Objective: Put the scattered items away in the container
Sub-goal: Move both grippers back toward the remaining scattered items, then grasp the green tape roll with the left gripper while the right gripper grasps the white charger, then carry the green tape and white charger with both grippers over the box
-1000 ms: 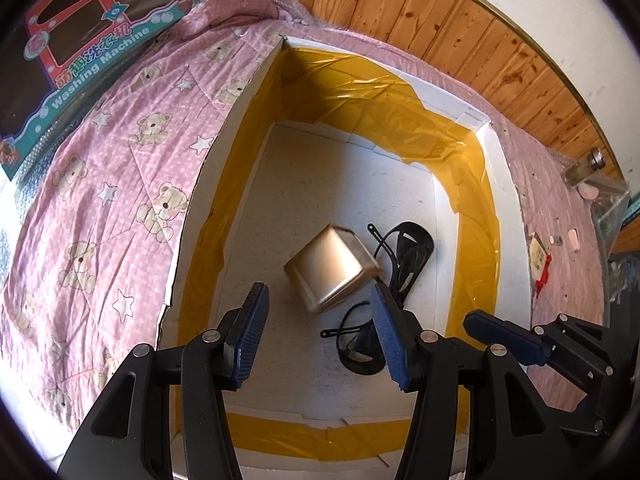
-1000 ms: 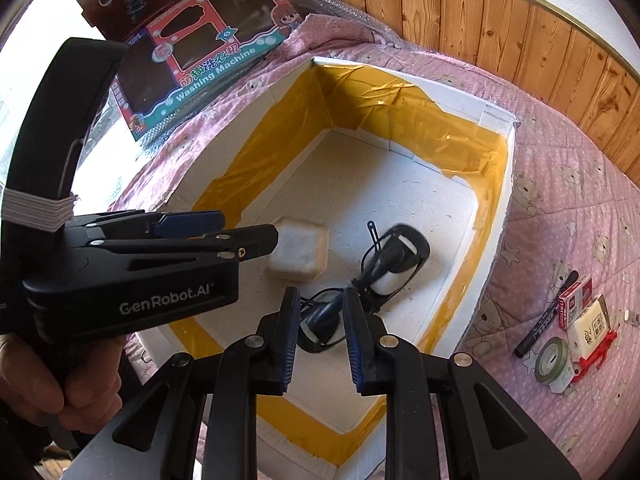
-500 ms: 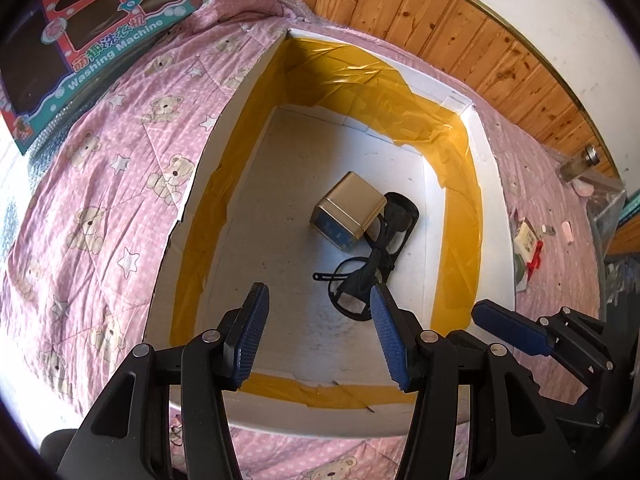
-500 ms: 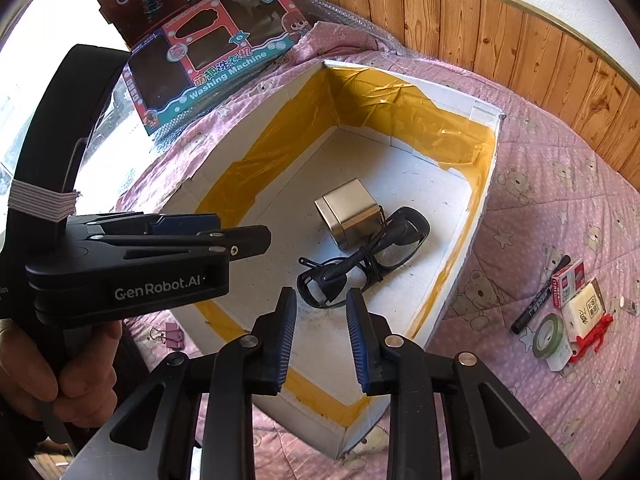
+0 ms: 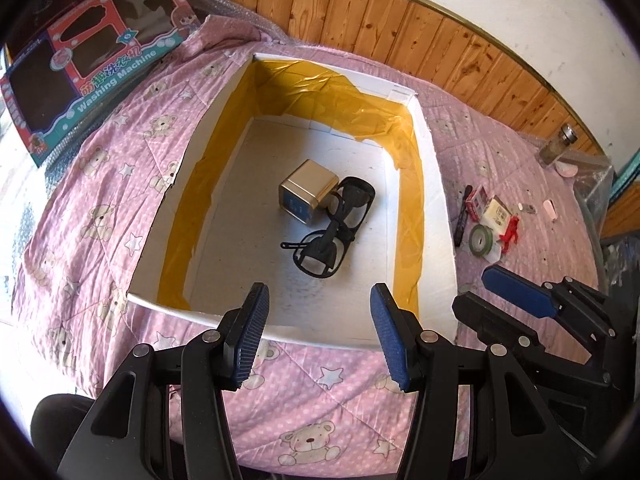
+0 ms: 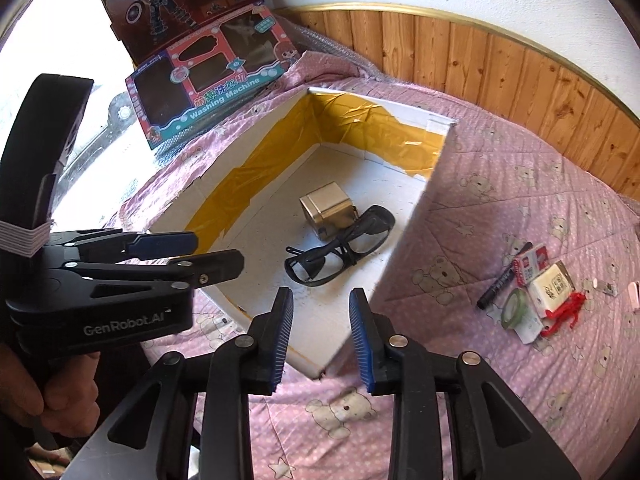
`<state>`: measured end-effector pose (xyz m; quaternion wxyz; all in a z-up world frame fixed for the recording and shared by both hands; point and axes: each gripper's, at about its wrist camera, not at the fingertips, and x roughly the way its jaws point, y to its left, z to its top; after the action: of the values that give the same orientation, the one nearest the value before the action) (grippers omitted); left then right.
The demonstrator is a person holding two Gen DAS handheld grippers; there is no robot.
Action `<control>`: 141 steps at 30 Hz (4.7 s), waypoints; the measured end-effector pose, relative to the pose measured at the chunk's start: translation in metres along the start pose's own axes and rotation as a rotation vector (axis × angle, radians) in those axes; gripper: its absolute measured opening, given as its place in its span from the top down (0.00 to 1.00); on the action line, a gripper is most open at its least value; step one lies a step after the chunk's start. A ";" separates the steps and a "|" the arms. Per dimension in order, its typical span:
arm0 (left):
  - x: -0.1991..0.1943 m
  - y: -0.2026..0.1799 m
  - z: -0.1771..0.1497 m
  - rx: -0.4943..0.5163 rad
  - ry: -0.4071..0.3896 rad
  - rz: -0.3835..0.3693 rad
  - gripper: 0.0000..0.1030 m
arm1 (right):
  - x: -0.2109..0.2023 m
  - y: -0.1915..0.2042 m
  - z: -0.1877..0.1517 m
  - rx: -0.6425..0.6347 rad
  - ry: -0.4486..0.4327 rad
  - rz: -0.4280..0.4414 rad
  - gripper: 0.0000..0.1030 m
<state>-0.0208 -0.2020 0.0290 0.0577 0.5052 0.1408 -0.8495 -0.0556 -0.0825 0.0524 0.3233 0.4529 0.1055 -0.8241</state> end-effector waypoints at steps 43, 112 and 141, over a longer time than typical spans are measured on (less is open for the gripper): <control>0.041 -0.201 -0.034 0.238 0.080 -0.103 0.46 | -0.073 -0.182 -0.108 0.434 -0.137 -0.018 0.61; 0.187 -0.194 0.035 0.090 0.152 -0.144 0.84 | 0.063 -0.244 -0.088 0.270 0.064 0.079 0.50; 0.071 -0.208 -0.029 0.185 0.073 -0.164 0.84 | -0.009 -0.198 -0.160 0.402 0.008 0.055 0.50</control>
<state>-0.0806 0.0087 -0.0085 -0.0639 0.5259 0.1049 -0.8416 -0.0678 0.1482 -0.0544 0.2483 0.5144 -0.0722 -0.8177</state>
